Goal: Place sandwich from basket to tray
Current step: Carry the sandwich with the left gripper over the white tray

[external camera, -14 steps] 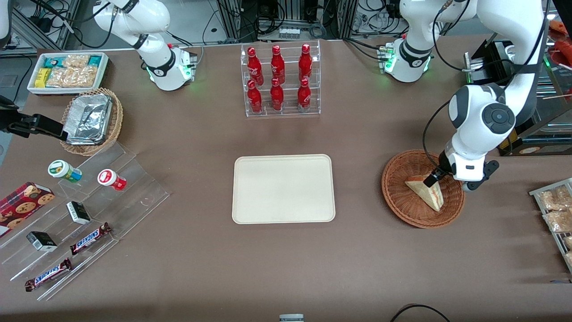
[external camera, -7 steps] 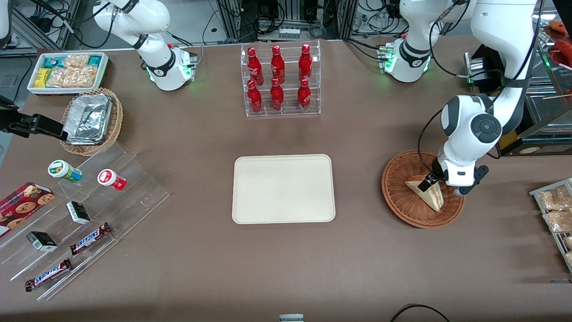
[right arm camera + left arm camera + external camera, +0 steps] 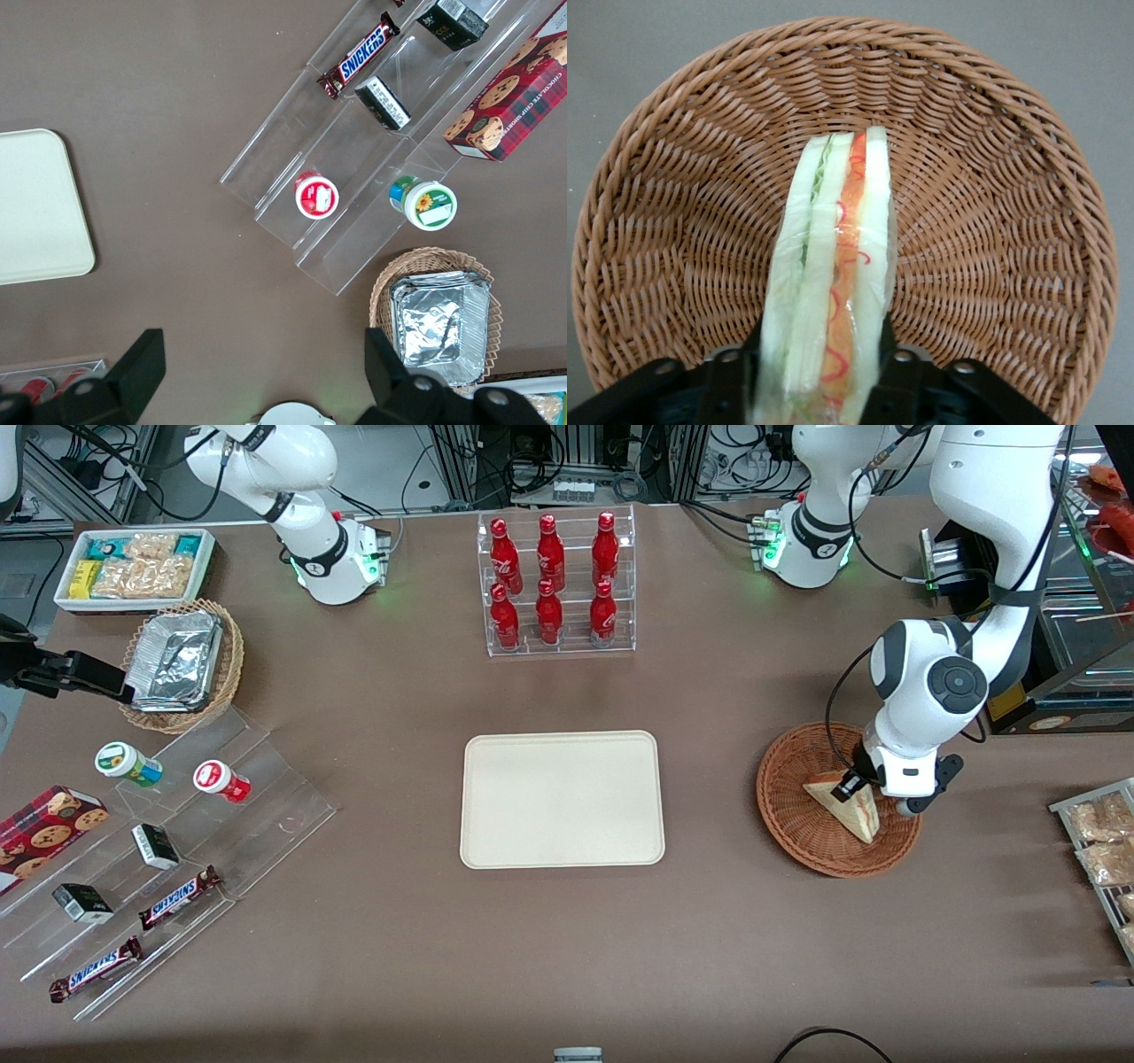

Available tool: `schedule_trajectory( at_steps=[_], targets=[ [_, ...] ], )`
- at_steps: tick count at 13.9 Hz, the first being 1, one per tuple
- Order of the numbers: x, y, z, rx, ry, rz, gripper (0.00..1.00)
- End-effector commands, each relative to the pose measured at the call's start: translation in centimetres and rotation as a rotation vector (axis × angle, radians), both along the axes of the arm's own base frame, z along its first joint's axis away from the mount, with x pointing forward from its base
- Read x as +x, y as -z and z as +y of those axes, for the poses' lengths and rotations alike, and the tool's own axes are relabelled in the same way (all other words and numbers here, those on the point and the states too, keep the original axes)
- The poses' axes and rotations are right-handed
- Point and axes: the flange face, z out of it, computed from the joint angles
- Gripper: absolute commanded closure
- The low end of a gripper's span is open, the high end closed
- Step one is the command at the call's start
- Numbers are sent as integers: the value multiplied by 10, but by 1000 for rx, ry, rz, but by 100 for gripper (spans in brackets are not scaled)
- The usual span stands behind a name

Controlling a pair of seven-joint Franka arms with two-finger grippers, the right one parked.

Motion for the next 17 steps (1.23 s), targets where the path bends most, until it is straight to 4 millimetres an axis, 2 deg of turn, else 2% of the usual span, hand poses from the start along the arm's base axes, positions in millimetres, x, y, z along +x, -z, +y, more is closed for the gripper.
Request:
schedule_trajectory(
  at_steps=[1,3,5,7,8,10,13,16,17],
  targets=[
    [4,-16,-12,0,0,-31,83],
    [6,-41,-20,7,19,-9,83],
    [9,-80,-51,25,75,36,83],
    [14,-119,-96,67,161,75,83],
    [15,-136,-126,78,200,91,83],
    [6,-153,-185,88,276,101,83],
    [-16,-151,-286,90,415,86,81],
    [-36,-123,-380,89,500,100,81],
    [-39,-111,-401,92,510,102,81]
  ],
)
